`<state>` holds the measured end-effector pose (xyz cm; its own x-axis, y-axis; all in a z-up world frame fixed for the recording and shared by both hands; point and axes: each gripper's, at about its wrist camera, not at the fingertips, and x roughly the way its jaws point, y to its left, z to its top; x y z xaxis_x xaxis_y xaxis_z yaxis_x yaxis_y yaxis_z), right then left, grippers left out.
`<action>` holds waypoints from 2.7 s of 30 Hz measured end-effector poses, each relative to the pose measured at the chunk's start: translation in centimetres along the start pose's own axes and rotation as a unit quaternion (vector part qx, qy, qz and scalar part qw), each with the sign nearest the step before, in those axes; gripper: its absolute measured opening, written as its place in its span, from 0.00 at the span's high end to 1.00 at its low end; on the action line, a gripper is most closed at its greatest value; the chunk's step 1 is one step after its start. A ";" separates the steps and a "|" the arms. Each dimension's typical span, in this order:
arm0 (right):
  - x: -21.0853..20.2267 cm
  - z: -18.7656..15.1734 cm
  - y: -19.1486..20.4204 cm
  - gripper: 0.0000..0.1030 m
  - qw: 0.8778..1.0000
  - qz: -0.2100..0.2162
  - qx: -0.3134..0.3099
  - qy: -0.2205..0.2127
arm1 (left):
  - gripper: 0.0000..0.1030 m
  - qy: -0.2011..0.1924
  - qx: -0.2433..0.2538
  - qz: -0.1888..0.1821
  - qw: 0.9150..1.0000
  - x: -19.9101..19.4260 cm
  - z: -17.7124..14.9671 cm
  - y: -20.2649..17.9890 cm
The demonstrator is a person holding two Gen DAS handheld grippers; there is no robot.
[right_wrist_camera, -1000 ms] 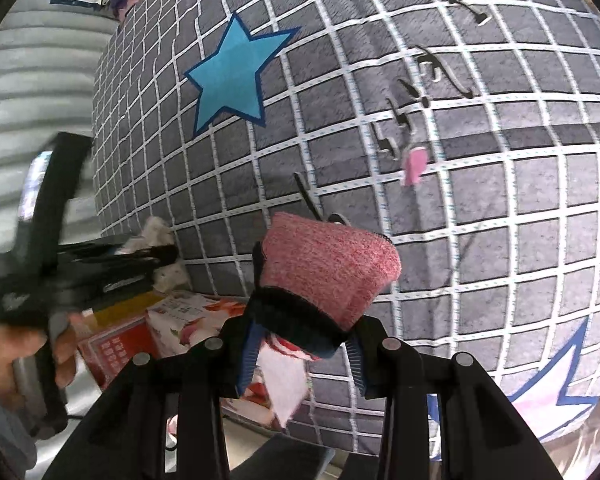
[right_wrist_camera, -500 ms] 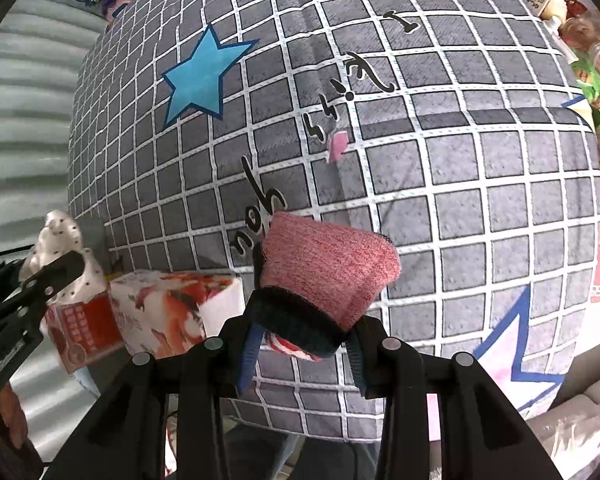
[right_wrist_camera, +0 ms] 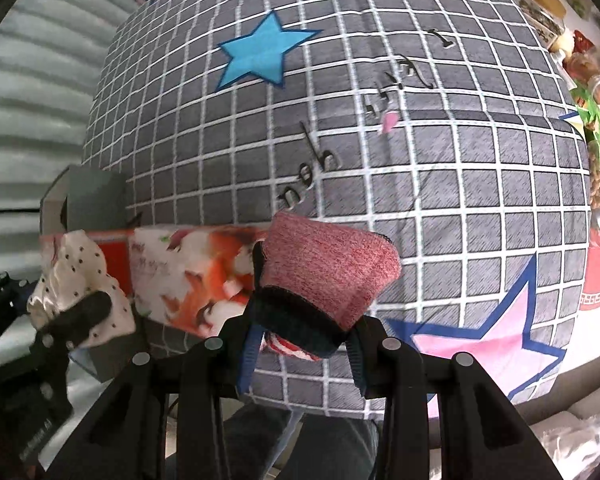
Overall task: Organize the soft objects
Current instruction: 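Lift the scrunchie and pink knit item and carry both over the white box, then lower the scrunchie and pink knit item into the white box with both tools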
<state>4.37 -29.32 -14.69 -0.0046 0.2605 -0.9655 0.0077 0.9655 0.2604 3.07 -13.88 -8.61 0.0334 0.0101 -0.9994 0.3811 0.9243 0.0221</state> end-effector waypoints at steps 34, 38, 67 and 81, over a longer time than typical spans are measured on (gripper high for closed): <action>-2.4 -7.3 24.4 0.62 0.972 -0.027 -0.229 -0.050 | 0.65 -0.116 -0.228 0.038 0.966 -7.3 -17.7 15.9; -1.8 -7.6 26.9 0.62 0.965 -0.025 -0.257 -0.042 | 0.65 -0.112 -0.263 0.036 0.957 -6.9 -19.5 17.8; 0.5 -6.5 34.2 0.62 0.950 -0.020 -0.312 -0.006 | 0.65 -0.088 -0.322 0.026 0.942 -4.6 -21.3 21.7; 0.7 -6.3 34.2 0.62 0.949 -0.019 -0.314 -0.003 | 0.64 -0.081 -0.320 0.024 0.944 -4.2 -20.9 21.9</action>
<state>-1.64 3.95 -6.43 0.0126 0.2261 -0.9740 -0.5905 0.7878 0.1752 -8.07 14.29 -4.55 0.1969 0.0479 -0.9792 -0.2587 0.9659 -0.0048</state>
